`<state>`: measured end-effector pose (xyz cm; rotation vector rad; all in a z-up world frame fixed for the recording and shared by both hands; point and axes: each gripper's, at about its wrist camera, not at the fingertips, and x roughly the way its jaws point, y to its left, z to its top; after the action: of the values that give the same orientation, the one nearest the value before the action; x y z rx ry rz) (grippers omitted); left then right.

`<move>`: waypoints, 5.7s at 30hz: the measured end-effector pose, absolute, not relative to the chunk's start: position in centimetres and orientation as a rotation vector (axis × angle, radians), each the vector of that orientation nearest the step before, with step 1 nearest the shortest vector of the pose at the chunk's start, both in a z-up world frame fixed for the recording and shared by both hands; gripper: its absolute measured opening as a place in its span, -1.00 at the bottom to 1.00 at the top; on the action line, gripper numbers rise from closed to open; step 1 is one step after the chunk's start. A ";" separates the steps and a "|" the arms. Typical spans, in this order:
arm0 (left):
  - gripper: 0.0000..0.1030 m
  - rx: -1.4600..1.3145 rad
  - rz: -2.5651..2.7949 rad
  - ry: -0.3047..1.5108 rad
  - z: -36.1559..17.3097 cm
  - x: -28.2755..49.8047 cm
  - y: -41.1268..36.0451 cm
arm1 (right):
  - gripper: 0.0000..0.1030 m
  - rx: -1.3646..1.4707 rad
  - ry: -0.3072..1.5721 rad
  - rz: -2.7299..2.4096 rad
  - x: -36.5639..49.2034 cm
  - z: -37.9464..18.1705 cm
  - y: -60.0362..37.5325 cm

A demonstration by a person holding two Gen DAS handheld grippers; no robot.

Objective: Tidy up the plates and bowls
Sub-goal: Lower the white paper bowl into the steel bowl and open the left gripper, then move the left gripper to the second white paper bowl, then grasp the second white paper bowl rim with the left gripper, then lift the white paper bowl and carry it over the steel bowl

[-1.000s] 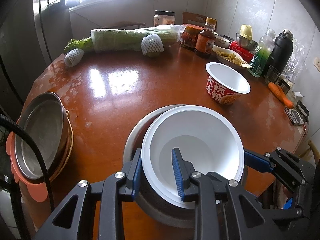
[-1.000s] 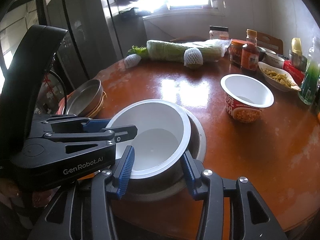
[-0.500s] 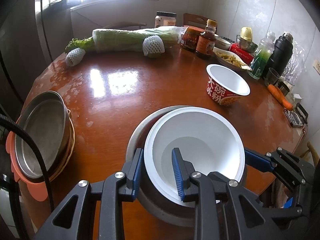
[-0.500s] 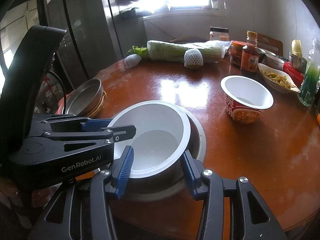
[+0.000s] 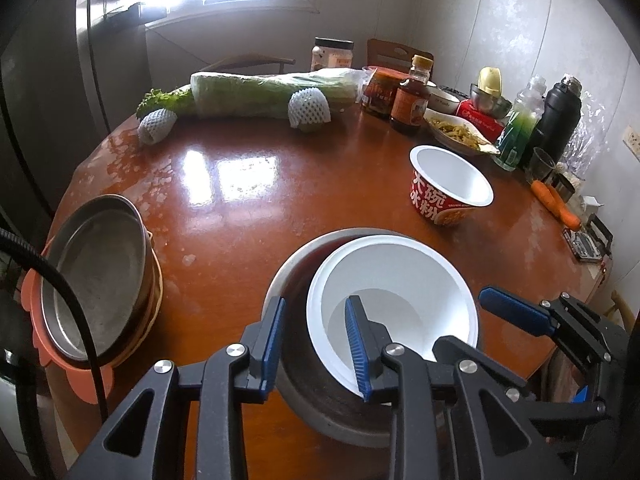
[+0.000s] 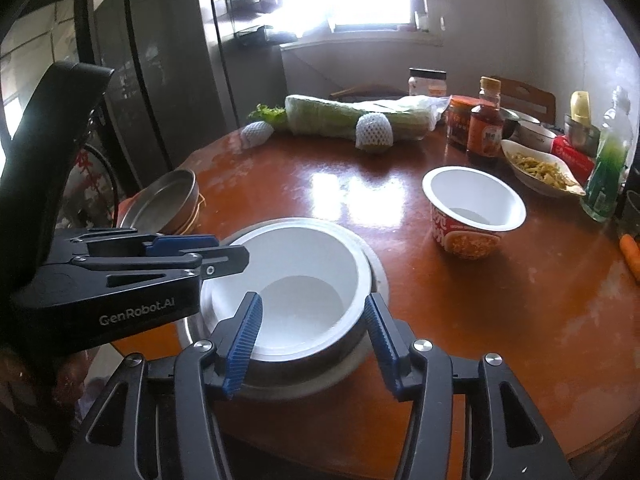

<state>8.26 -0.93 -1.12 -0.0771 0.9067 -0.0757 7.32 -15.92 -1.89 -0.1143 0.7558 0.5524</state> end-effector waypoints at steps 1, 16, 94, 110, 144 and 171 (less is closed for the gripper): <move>-0.35 -0.082 -0.080 0.903 -1.0 8.2 -0.9 | 0.08 -0.113 0.752 0.548 7.3 -1.8 -16.1; -0.10 -0.102 -0.071 0.874 0.2 8.1 -0.6 | 0.31 -0.053 0.712 0.543 7.3 -0.6 -17.6; 0.16 0.042 -0.179 1.022 -1.1 25.7 -11.4 | 0.47 0.108 0.792 0.264 22.6 -2.4 -27.5; 0.01 0.077 -0.185 1.082 -3.3 26.5 -12.2 | -0.02 0.089 0.814 0.306 23.1 -3.8 -26.7; -0.53 0.019 -0.233 0.932 1.9 21.9 -8.7 | -0.24 0.044 0.688 0.410 18.7 1.5 -22.3; -0.53 -0.037 -0.179 0.788 8.0 12.6 -2.7 | -0.24 -0.047 0.565 0.503 10.6 6.9 -16.7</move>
<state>12.64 -2.74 8.04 -0.0366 0.7880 -0.1791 10.61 -16.69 6.94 -0.0472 0.5652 0.5028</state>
